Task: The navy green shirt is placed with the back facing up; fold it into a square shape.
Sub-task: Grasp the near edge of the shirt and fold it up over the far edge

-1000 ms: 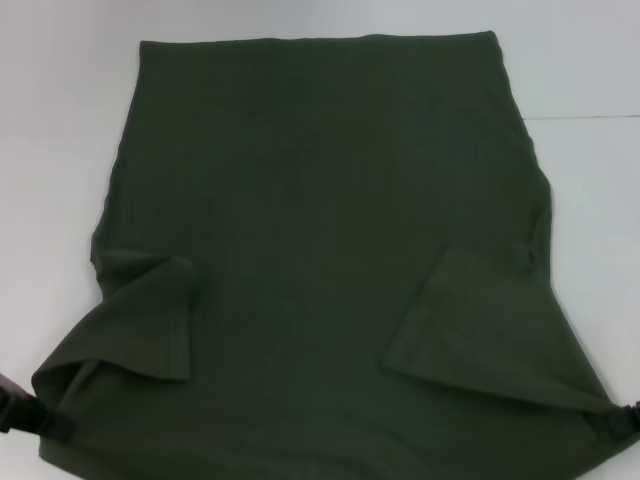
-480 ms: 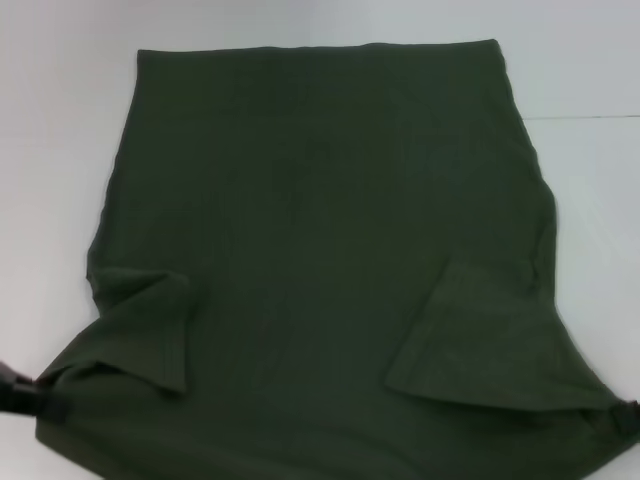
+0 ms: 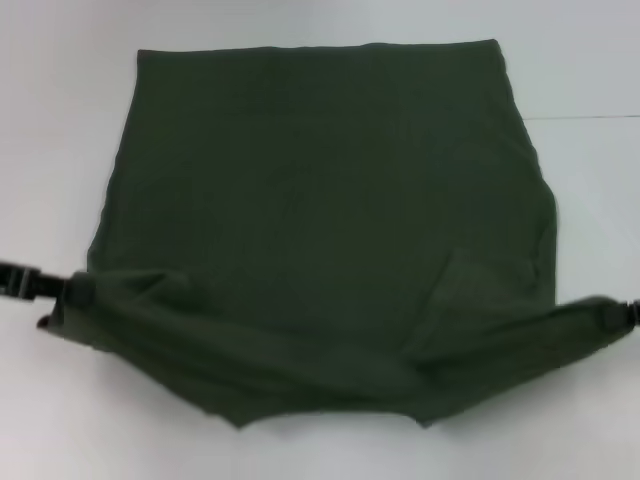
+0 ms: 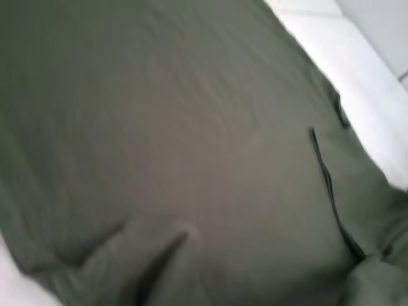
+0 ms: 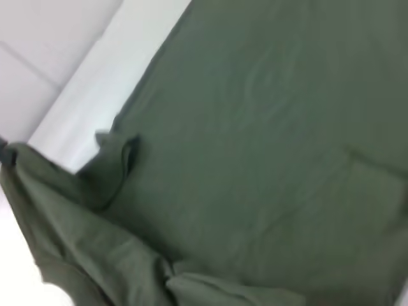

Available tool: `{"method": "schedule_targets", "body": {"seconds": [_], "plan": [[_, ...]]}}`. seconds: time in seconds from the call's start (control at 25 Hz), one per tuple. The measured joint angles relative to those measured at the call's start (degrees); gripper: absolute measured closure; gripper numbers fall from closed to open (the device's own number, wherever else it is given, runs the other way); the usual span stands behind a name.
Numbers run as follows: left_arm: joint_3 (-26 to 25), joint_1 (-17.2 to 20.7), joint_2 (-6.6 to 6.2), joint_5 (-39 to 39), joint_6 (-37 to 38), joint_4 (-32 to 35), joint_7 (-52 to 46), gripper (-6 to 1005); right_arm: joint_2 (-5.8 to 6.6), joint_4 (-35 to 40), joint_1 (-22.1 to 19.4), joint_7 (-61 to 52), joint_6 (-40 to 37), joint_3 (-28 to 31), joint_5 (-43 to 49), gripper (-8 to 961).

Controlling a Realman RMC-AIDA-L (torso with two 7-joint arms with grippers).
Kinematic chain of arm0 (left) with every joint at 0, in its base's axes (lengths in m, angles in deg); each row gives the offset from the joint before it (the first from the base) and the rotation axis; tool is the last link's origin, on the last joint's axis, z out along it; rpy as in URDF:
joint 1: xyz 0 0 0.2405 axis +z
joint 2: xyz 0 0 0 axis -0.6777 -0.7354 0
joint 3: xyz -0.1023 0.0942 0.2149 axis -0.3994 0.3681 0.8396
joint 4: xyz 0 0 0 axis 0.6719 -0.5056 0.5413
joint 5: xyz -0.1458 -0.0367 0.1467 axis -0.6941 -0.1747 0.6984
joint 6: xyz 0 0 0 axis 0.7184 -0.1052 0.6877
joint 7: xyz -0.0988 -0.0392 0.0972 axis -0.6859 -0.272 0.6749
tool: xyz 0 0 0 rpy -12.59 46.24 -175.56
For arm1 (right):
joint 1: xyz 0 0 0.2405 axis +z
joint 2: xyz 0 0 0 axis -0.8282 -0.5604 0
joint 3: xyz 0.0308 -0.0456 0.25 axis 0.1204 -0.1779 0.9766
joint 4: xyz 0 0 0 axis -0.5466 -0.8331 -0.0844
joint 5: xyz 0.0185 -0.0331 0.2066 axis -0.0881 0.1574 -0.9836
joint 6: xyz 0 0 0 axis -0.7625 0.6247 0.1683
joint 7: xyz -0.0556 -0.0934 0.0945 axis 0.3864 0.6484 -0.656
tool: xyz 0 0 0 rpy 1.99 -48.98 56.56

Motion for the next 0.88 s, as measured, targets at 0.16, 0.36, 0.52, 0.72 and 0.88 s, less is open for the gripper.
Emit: {"method": "schedule_targets", "body": {"seconds": [0.16, 0.36, 0.52, 0.72, 0.88], "plan": [[0.3, -0.8, -0.08, -2.7, -4.6, -1.1, -1.7, 973, -0.33, -0.4, 0.5, -0.6, 1.5, 3.8, -0.8, 927], [0.4, -1.8, -0.11, -4.4, -10.3, -2.9, -2.2, 973, -0.91, -0.8, 0.6, -1.8, 3.7, 4.7, -5.2, 927], [0.4, -1.9, 0.00, -7.0, -14.9, -4.2, -2.2, 974, -1.81, -0.9, 0.6, -2.2, 6.1, 4.7, -8.4, 927], [0.7, -1.9, 0.27, -9.0, -21.4, -6.7, -1.7, 974, -3.26, -0.9, 1.6, -2.3, 11.6, 4.6, -10.9, 927], [0.8, -2.1, 0.57, -10.5, -26.6, -9.0, -1.1, 974, -4.44, -0.9, 2.1, -2.1, 16.8, 4.4, -13.1, 927]]}}
